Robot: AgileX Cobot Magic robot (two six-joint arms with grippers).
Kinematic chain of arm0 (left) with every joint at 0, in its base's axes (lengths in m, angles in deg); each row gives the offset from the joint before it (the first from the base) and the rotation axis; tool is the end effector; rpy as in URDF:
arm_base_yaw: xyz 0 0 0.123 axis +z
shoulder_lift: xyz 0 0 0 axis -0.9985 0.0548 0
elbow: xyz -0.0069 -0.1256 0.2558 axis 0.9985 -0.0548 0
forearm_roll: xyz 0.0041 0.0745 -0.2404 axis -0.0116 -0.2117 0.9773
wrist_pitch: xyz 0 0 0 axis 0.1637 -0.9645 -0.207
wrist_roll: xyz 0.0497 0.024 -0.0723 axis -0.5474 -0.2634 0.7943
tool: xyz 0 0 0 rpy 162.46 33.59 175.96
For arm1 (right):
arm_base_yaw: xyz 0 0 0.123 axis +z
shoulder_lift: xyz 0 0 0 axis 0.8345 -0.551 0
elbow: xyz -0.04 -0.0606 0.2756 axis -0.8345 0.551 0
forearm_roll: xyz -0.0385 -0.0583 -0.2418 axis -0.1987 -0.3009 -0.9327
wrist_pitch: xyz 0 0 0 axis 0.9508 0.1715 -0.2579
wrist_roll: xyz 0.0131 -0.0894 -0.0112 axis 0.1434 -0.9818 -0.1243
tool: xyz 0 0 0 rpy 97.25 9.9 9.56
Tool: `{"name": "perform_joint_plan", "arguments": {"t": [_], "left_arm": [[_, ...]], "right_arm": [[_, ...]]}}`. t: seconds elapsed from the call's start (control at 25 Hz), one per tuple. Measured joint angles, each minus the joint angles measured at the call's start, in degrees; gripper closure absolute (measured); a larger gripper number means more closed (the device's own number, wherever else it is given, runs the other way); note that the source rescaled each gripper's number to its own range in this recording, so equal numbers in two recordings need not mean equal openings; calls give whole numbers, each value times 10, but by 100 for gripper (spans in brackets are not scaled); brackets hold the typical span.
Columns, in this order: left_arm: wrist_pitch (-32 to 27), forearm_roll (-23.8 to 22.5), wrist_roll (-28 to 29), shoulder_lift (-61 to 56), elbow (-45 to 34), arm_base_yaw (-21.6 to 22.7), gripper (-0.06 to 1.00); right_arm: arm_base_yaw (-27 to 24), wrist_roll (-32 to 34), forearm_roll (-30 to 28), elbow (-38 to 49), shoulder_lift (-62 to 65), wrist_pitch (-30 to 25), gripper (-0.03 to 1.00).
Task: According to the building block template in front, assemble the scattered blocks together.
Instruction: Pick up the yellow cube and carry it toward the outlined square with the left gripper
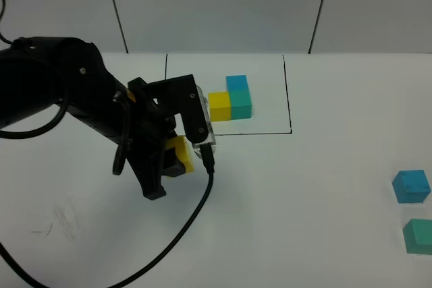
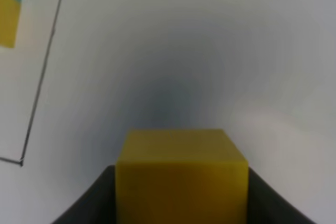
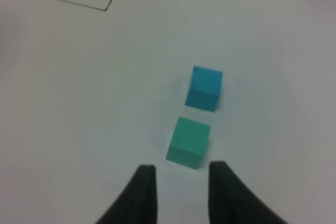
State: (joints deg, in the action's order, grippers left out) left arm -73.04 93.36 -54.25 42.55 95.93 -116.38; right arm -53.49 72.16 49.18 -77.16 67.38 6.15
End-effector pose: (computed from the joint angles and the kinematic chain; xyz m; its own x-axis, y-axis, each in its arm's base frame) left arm 0.3036 -0.1902 0.2329 -0.1341 0.8960 -0.4233 0.9450 0.2443 0.2177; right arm -0.0051 0.0046 0.2758 -0.4390 -0.2154 -0.8723 -0.1889 0.9713 -0.1448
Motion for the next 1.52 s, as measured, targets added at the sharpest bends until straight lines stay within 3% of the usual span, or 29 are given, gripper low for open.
{"name": "perform_joint_plan", "arguments": {"t": [0.36,0.64,0.88,1.52], "left_arm": [[0,6,-10,89,53,-40,94],[-30,-20,-9,141,113,-68,94],[-57,-32,-5,174,126,-70,94],[-36,-47,-5,229,128,-70,94]], "right_arm": [[0,0,0,0,0,0,97],[0,0,0,0,0,0,97],[0,0,0,0,0,0,97],[0,0,0,0,0,0,97]]}}
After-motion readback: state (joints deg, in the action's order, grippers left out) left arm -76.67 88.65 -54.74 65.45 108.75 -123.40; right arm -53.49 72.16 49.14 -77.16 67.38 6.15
